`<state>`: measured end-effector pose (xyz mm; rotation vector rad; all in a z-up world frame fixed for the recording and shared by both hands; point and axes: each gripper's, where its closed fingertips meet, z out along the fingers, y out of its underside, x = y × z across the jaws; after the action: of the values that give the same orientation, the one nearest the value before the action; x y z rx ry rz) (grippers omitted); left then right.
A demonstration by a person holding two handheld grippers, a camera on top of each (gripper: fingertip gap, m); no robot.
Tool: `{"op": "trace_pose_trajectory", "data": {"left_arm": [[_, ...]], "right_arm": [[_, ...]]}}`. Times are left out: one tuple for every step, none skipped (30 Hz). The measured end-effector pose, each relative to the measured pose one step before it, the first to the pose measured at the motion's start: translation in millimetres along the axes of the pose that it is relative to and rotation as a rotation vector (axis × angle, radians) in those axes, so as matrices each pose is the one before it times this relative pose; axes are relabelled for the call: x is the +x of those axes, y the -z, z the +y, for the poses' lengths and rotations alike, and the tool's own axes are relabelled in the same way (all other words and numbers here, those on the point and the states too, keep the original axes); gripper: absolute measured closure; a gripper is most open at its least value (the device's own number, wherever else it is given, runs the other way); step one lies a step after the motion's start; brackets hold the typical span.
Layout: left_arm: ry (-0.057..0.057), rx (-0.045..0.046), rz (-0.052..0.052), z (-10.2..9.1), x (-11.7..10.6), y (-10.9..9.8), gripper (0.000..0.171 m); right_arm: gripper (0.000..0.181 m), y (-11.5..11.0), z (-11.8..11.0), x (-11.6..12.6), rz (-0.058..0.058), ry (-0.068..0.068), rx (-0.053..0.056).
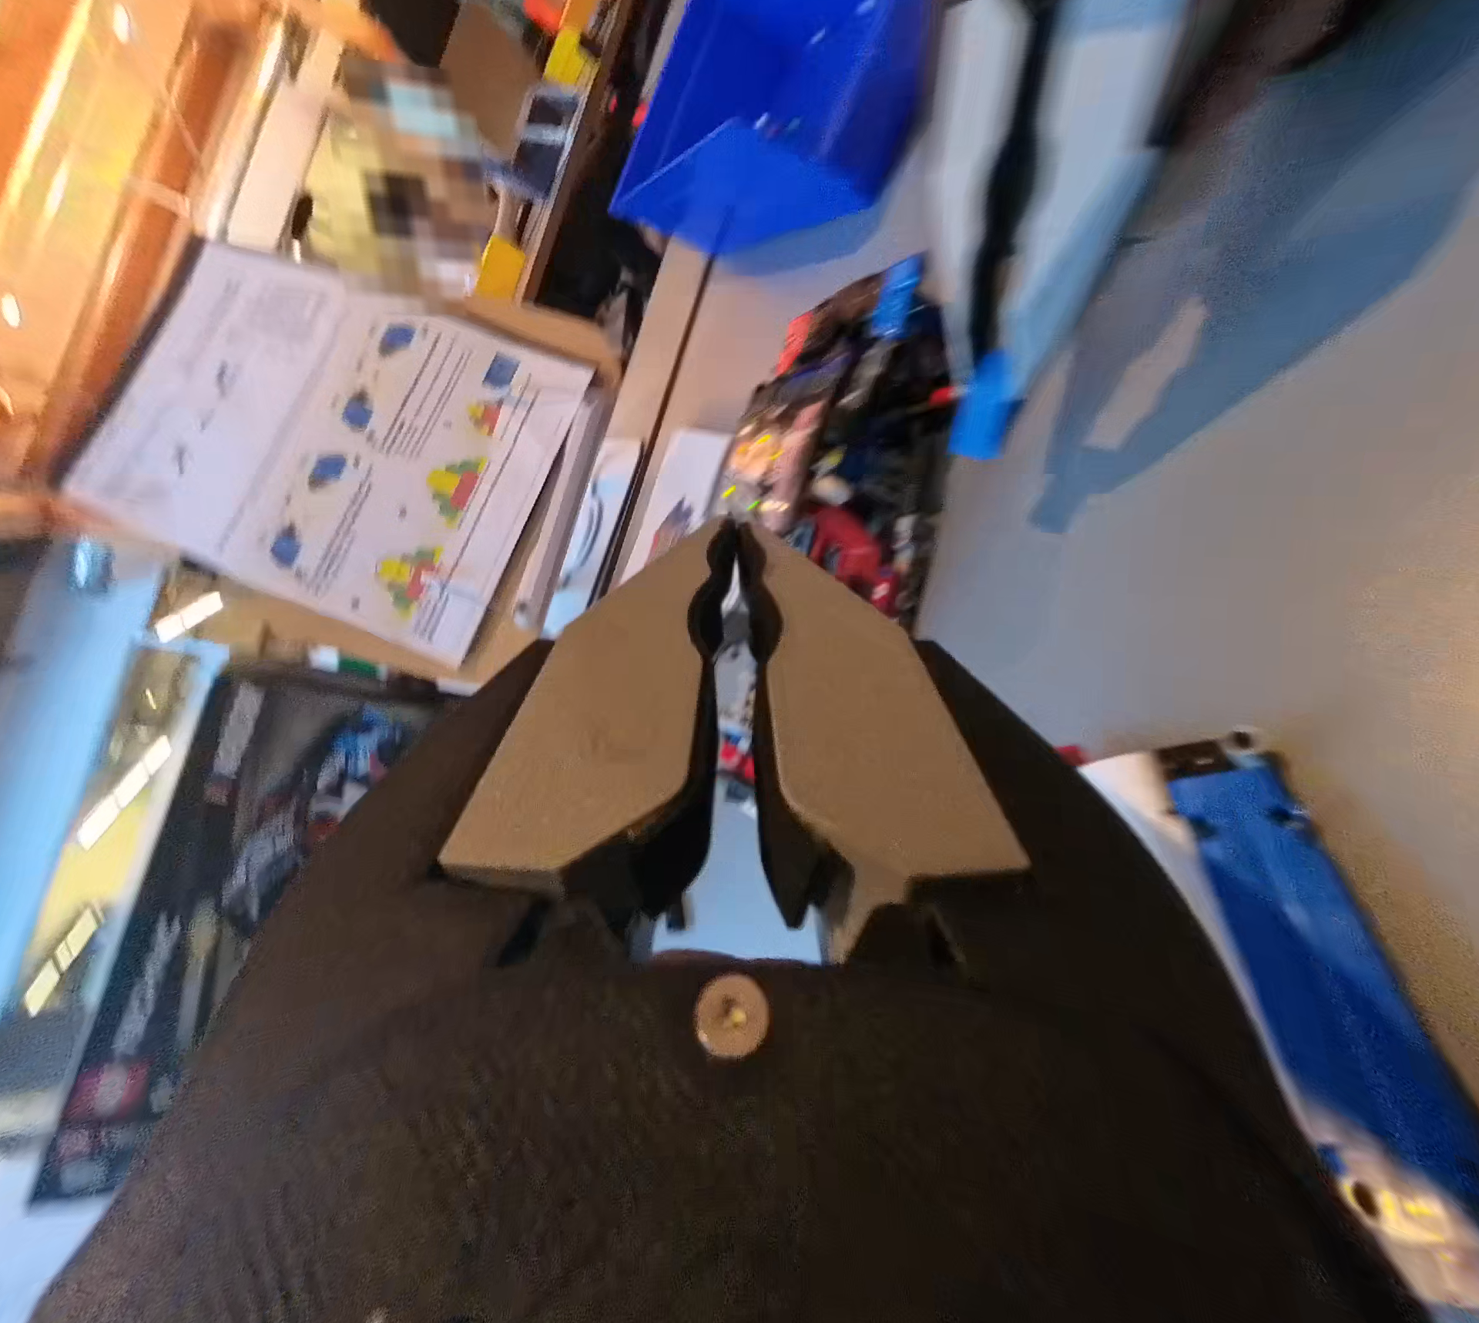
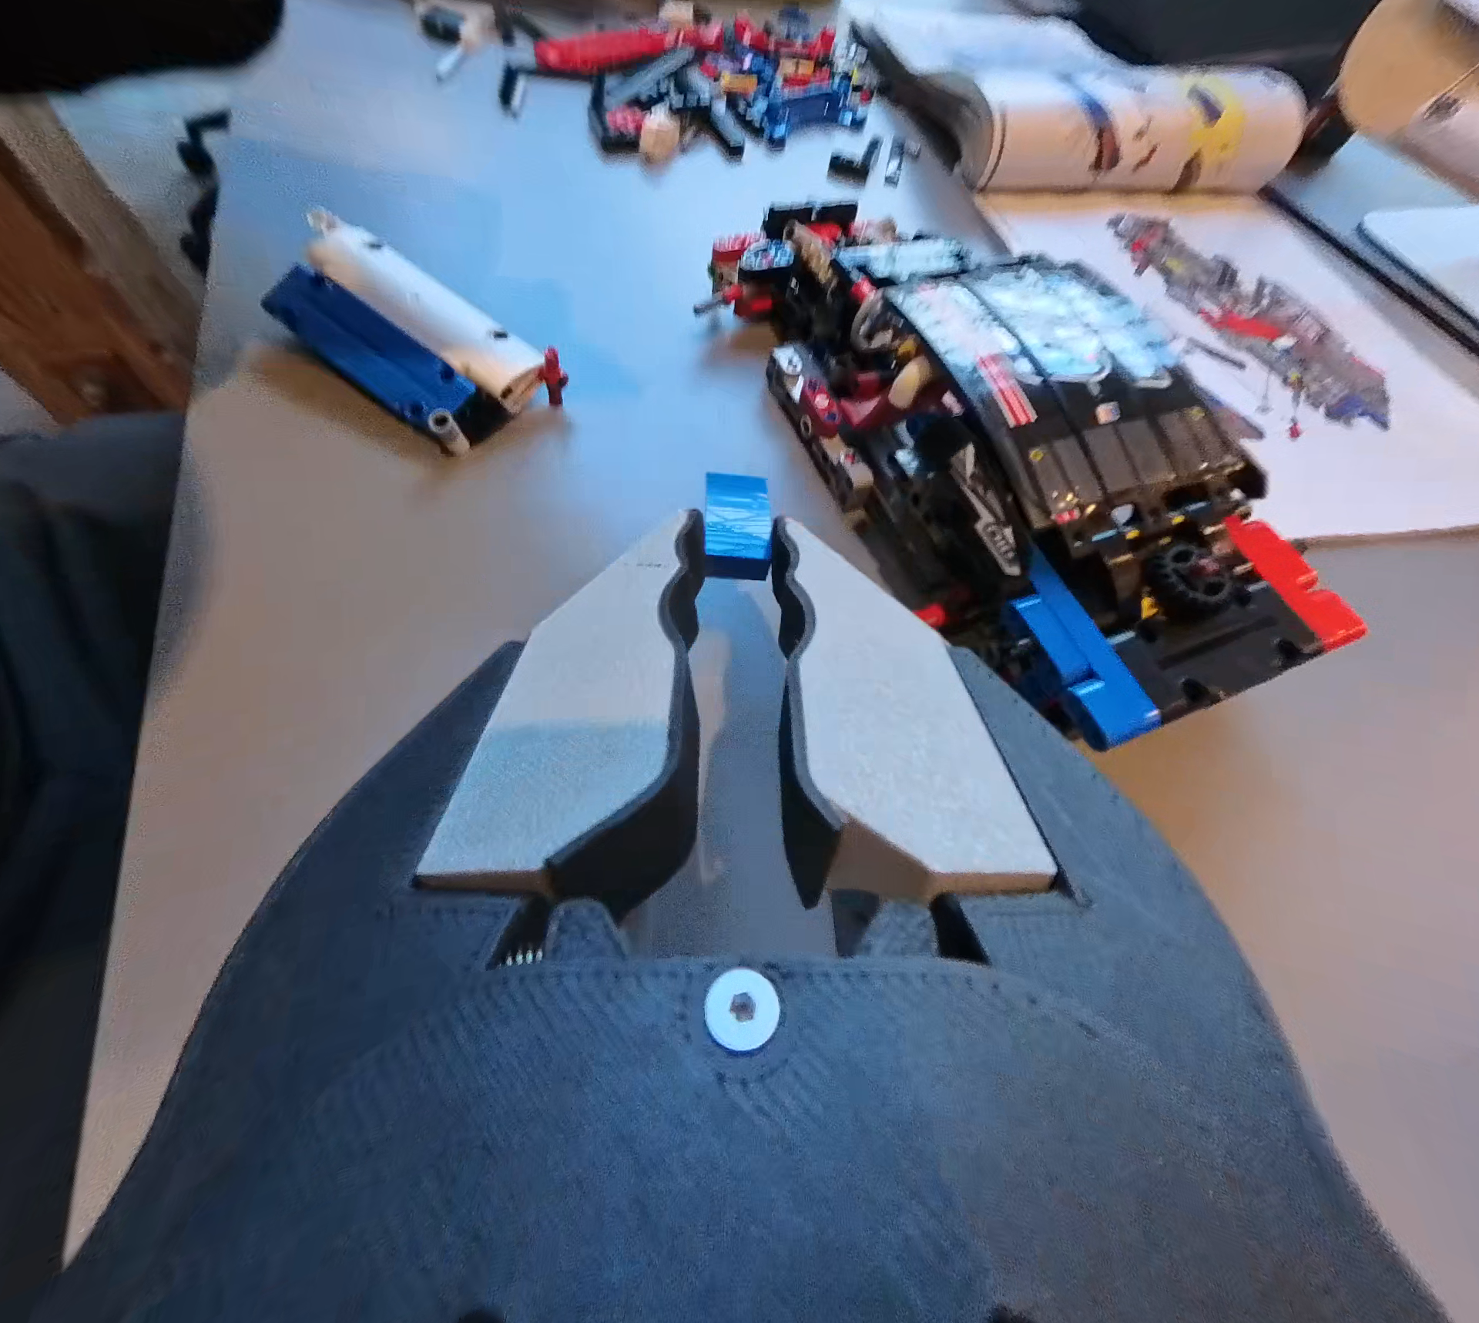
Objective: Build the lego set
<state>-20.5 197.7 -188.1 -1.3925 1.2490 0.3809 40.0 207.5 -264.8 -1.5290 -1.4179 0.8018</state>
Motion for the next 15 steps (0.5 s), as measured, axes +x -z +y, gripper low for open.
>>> {"op": "trace_pose_trajectory", "data": {"left_arm": [[0.0589,-0.05308,-0.0202,13.72,-18.98,-0.94,0.171],[0.055,-0.06872,-0.02,16.92,-21.06,-4.55,0.171],[0.0496,-0.06359,-0.0082,16.9,-20.63,-8.0,0.171],[0.0421,-0.04783,0.003,14.71,-19.64,-11.11,0.171],[0.0364,-0.02524,-0.0023,11.54,-20.55,-13.62,0.171],[0.0308,-0.02231,-0.001,11.39,-20.16,-16.41,0.171],[0.0318,-0.04053,0.0114,13.49,-17.7,-19.4,0.171],[0.0295,-0.05785,0.0331,14.85,-13.66,-21.53,0.171],[0.0249,-0.05881,0.036,13.93,-12.58,-22.1,0.171],[0.0216,-0.05148,0.0244,12.33,-13.21,-21.46,0.171],[0.0197,-0.03657,0.0244,9.74,-11.73,-20.42,0.171],[0.0216,-0.02768,0.0273,8.31,-9.9,-18.93,0.171],[0.0215,-0.03039,0.0311,7.85,-7.71,-17.34,0.171],[0.0187,-0.0243,0.0378,5.46,-4.71,-14.97,0.171],[0.0115,-0.00567,0.0389,1.45,-1.97,-11.57,0.171]], "right_arm": [[0.167,-1.28,4.67,-0.98,-0.0106,0.0027,-0.0304],[0.167,-1.03,2.82,-1.17,-0.01,0.0028,-0.0179],[0.167,-0.63,2.51,-0.43,-0.0066,0.0009,-0.0162],[0.167,-0.37,2.91,0.53,-0.0012,-0.0008,-0.0175],[0.167,-0.31,3.06,-0.13,-0.0061,-0.0007,-0.0178],[0.167,-0.31,3.31,-0.26,-0.0081,-0.0026,-0.0192],[0.167,-0.54,3.61,0.06,-0.0065,-0.005,-0.0215],[0.167,-0.59,3.6,-0.54,-0.0106,-0.0027,-0.0212],[0.167,-0.69,3.57,-1.0,-0.0125,-0.0001,-0.0211],[0.167,-0.95,3.99,-0.5,-0.0081,0.0001,-0.0244],[0.167,-1.38,4.89,0.16,-0.0031,0.0019,-0.0309],[0.167,-1.81,5.33,0.15,-0.0021,0.0062,-0.0343],[0.167,-1.86,4.1,-0.1,-0.0017,0.0068,-0.0278],[0.167,-0.73,0.66,-0.05,-0.0017,0.0027,-0.0048],[0.167,-0.14,-0.1,-0.01,-0.0036,0.0,0.0003]]}}
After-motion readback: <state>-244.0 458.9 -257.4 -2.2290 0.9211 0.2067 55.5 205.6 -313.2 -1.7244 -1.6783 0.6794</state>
